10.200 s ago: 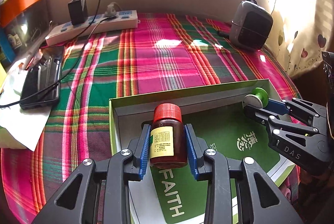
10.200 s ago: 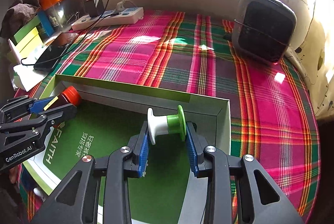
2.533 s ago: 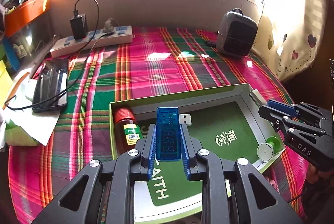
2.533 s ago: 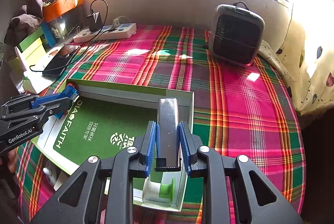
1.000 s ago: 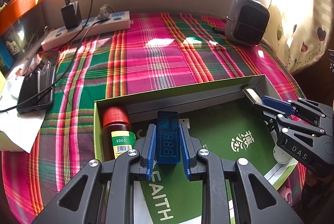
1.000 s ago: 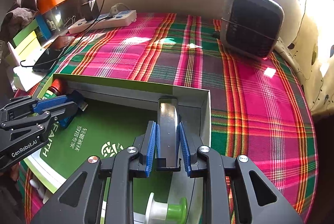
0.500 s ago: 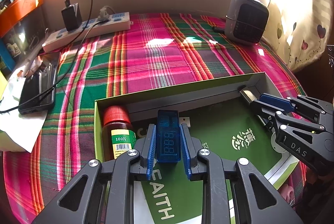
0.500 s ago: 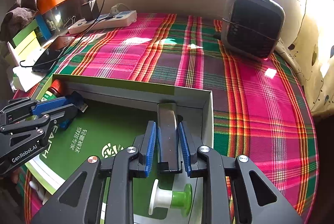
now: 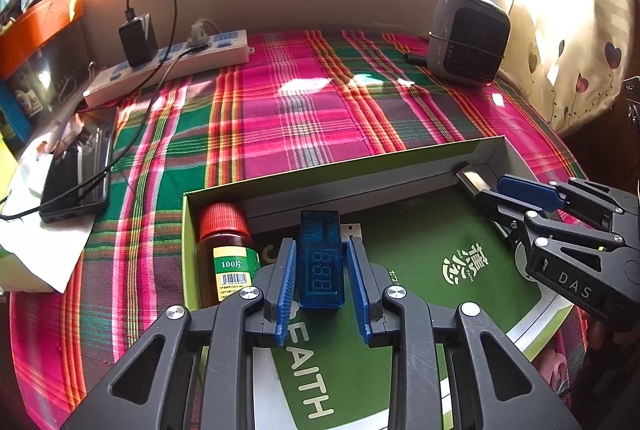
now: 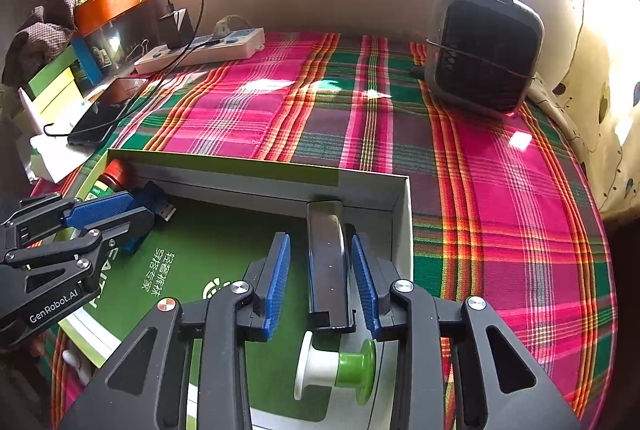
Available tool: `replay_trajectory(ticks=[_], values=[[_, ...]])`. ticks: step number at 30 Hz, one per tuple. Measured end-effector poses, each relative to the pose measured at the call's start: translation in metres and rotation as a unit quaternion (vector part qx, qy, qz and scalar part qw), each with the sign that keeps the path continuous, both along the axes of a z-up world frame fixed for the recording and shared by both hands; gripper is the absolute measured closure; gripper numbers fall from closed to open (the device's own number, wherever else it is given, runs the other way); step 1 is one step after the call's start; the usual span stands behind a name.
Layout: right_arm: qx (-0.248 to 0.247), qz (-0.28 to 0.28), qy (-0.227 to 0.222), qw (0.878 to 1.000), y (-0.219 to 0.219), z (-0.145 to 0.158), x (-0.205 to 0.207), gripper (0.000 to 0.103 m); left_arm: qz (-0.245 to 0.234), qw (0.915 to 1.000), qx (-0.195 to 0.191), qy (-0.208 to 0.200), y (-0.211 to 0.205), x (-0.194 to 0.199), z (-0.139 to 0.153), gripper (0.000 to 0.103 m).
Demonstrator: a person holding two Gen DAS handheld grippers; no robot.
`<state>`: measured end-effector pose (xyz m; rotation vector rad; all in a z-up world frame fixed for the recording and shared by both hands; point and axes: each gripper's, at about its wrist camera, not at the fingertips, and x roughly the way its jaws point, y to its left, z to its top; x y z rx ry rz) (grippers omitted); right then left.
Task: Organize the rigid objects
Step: 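Open the right tool to release the stapler while the left tool releases the USB meter, then withdraw both tools from the green box toward the items on the bedspread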
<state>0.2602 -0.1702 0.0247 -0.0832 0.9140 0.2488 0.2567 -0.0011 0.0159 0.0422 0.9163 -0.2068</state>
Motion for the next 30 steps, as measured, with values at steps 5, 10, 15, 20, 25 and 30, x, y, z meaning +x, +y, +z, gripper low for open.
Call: replay_trajectory(ticks=[5, 10, 15, 20, 25, 30], values=[[0.001, -0.002, -0.003, 1.0, 0.001, 0.001, -0.002, 0.064, 0.0, 1.0, -0.004, -0.004, 0.001, -0.003, 0.002, 0.075], [0.001, -0.001, -0.004, 1.0, 0.001, 0.001, -0.005, 0.06, 0.003, 0.9999, 0.002, -0.012, 0.0, -0.006, 0.004, 0.072], [0.001, -0.003, -0.008, 1.0, 0.0, 0.004, -0.01, 0.058, 0.008, 0.9999, 0.0, -0.014, 0.003, -0.01, 0.007, 0.07], [0.004, -0.003, -0.012, 1.0, 0.001, 0.008, -0.018, 0.058, 0.013, 0.9998, -0.002, -0.018, 0.006, -0.017, 0.011, 0.069], [0.01, -0.004, -0.02, 1.0, 0.001, 0.014, -0.029, 0.058, 0.017, 0.9995, -0.003, -0.026, 0.007, -0.027, 0.017, 0.069], [0.016, -0.007, -0.026, 0.999, 0.0, 0.02, -0.04, 0.058, 0.016, 0.9992, -0.008, -0.035, 0.009, -0.038, 0.023, 0.069]])
